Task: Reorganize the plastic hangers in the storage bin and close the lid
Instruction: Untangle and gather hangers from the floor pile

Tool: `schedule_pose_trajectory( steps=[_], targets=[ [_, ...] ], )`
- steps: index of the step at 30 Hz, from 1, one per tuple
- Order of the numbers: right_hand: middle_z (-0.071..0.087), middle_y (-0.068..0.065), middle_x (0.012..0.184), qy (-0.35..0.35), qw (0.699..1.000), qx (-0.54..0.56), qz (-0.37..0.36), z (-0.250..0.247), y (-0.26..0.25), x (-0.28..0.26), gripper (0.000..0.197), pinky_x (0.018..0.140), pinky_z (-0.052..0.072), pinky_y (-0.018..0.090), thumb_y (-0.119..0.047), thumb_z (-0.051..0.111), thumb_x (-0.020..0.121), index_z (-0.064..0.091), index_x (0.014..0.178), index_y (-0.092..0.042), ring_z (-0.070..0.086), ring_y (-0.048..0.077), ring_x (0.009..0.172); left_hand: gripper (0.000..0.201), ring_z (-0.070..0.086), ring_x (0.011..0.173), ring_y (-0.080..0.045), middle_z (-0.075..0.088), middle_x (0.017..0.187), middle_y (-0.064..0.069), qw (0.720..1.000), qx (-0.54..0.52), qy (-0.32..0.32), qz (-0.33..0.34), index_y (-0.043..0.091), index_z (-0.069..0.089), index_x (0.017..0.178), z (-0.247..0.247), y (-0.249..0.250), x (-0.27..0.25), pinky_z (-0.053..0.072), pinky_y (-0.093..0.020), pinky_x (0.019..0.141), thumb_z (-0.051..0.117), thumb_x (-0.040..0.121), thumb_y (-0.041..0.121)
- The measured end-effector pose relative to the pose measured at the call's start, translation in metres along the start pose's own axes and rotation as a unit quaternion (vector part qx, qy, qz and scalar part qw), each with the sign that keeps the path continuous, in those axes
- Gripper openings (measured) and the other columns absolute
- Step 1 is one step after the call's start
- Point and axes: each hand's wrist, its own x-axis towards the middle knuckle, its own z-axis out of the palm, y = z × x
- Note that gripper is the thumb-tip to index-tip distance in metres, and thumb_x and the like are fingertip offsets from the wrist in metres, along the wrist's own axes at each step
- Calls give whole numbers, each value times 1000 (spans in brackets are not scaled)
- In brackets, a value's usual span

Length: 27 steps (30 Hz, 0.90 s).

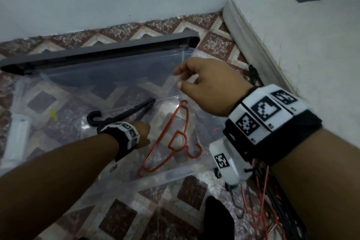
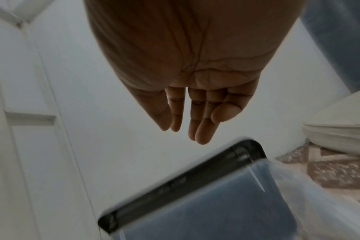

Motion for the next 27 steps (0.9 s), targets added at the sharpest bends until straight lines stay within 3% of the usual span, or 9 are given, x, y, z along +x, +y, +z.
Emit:
schedule_pose_trajectory(
  steps=[2, 6, 9, 14, 18, 22, 25, 27],
  targets=[
    [65, -11, 109, 61, 997, 33, -17, -21, -7, -12, 26, 78, 43, 21, -29, 59, 93, 63, 119, -29, 57, 6, 85, 42, 58, 112, -27, 59, 127, -8, 999, 1, 37, -7, 19, 55, 122, -32, 7, -35, 44, -29, 91, 52, 92, 48],
    [68, -12, 99, 171, 978, 106, -55, -71, -17, -55, 21, 81, 49, 21, -24, 60, 91, 67, 111, -28, 57, 1, 77, 28, 61, 99, -25, 64, 110, -3, 994, 17, 112, -9, 26, 55, 107, -87, 39, -116, 39, -27, 72, 51, 90, 48],
    [68, -12, 94, 235, 960, 136, -65, -111, -3, -99, 20, 76, 48, 12, -25, 61, 91, 69, 109, -27, 61, -1, 75, 22, 62, 88, -23, 66, 97, 1, 983, 28, 177, 31, 28, 55, 102, -110, 75, -173, 37, -26, 68, 51, 92, 47],
    [70, -6, 105, 253, 967, 34, 11, -174, 86, -172, 23, 89, 49, 28, -32, 58, 93, 67, 113, -27, 66, 12, 94, 15, 55, 72, -12, 58, 79, 16, 971, 10, 218, 98, 35, 49, 98, -131, 155, -210, 46, -28, 68, 53, 91, 48],
    [69, -5, 107, 219, 969, -19, 109, -181, 182, -228, 21, 85, 46, 30, -39, 57, 93, 66, 111, -31, 64, 16, 93, 19, 61, 72, -11, 66, 84, 11, 965, 31, 226, 131, 33, 52, 104, -131, 229, -186, 53, -33, 69, 49, 93, 48],
    [68, -5, 110, 128, 971, -45, 199, -142, 270, -263, 24, 81, 41, 27, -37, 59, 94, 64, 116, -28, 58, 16, 88, 18, 51, 61, -8, 60, 78, 7, 963, 52, 203, 171, 30, 48, 92, -120, 301, -141, 40, -27, 53, 50, 94, 47],
    [69, -1, 112, 42, 963, -35, 266, -94, 326, -275, 28, 85, 48, 31, -35, 60, 92, 64, 118, -25, 62, 22, 96, 19, 54, 68, -14, 57, 81, 4, 972, 56, 131, 189, 32, 43, 84, -109, 342, -103, 51, -35, 66, 50, 94, 46],
    [68, 4, 112, -9, 952, -23, 307, -59, 357, -277, 30, 86, 49, 32, -36, 62, 91, 64, 117, -21, 62, 26, 100, 16, 56, 70, -16, 57, 84, 3, 973, 68, 95, 198, 31, 45, 89, -103, 360, -81, 53, -36, 67, 50, 94, 45]
  ],
)
